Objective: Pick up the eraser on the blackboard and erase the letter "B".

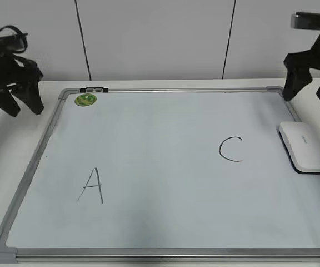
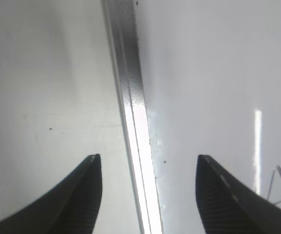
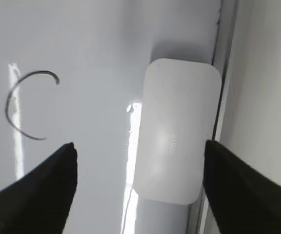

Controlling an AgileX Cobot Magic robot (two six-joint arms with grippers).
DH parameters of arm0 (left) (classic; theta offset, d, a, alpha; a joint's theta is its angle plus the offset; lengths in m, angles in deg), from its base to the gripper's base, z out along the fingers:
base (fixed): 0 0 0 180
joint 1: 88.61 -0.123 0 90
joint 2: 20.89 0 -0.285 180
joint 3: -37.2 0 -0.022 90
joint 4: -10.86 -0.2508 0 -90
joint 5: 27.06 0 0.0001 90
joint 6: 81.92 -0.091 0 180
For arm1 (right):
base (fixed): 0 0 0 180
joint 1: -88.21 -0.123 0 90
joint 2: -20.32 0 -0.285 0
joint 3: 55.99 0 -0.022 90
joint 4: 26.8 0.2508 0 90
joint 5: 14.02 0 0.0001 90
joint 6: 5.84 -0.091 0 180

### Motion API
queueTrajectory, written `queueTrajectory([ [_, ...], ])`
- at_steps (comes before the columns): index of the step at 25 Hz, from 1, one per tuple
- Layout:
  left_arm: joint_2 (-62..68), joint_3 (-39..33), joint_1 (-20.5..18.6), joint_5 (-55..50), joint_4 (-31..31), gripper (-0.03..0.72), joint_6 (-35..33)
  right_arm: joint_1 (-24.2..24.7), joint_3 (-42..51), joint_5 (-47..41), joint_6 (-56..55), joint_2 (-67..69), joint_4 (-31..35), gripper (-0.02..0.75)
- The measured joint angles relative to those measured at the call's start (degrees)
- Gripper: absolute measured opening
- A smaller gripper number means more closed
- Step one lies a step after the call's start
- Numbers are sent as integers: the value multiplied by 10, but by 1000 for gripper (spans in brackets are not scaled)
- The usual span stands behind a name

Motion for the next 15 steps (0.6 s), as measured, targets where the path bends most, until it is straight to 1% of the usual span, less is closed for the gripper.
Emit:
queueTrajectory([
  [2,-21,10,0,-8,-3,448,0,0,0,-3,5,-28,7,596],
  [7,-81,3,0,-18,-10,443,0,0,-1,-6,10,-92,11,596],
  [11,-158,-41,7,-19,-10,443,0,0,24,-8,11,-148,11,595],
  [15,-261,-116,13,-20,-17,443,0,0,78,-12,12,-228,11,595],
])
